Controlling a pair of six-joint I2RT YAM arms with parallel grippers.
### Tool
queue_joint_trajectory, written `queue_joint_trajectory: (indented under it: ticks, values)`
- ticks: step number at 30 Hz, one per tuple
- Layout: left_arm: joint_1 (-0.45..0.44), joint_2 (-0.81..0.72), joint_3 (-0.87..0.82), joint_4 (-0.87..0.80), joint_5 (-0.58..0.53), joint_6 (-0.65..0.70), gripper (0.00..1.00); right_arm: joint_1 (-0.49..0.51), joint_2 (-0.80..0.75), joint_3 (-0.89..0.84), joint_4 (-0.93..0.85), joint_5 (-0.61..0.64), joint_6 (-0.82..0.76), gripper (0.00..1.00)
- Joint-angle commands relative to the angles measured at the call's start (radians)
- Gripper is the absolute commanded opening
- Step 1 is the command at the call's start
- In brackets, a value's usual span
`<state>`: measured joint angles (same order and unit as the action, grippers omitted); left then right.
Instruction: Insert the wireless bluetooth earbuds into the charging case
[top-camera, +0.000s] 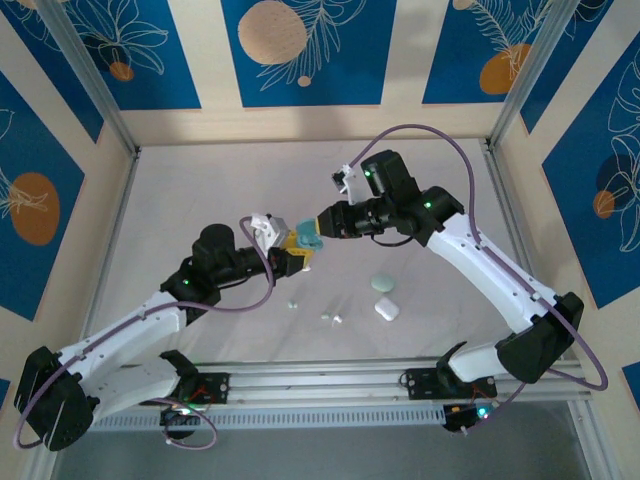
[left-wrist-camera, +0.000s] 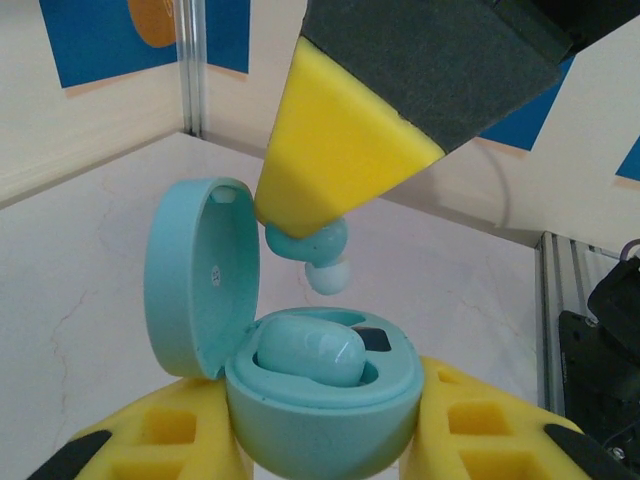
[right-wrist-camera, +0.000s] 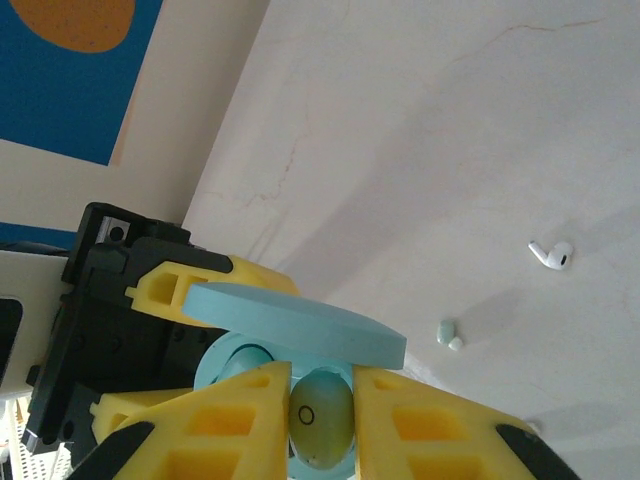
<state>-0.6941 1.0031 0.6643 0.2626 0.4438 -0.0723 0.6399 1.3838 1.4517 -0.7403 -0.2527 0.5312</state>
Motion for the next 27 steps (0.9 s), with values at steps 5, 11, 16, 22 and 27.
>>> queue_joint_trajectory:
  ticks: [5, 11, 16, 22, 27]
  values:
    - [-0.007, -0.011, -0.011, 0.137, 0.040, -0.018, 0.31, 0.004, -0.008, 0.019, -0.008, -0.028, -0.044, 0.21]
    - [-0.007, -0.008, -0.024, 0.219, 0.058, -0.057, 0.31, 0.029, -0.008, 0.001, -0.010, 0.001, -0.071, 0.21]
    - [-0.007, -0.011, -0.031, 0.252, 0.047, -0.070, 0.30, 0.049, -0.008, 0.001, -0.031, 0.032, -0.091, 0.21]
    - [-0.006, -0.010, -0.034, 0.273, 0.043, -0.068, 0.30, 0.060, -0.007, 0.021, -0.066, 0.039, -0.117, 0.25]
    - [-0.006, -0.010, -0.033, 0.279, 0.047, -0.069, 0.30, 0.060, -0.015, 0.039, -0.074, 0.047, -0.112, 0.30]
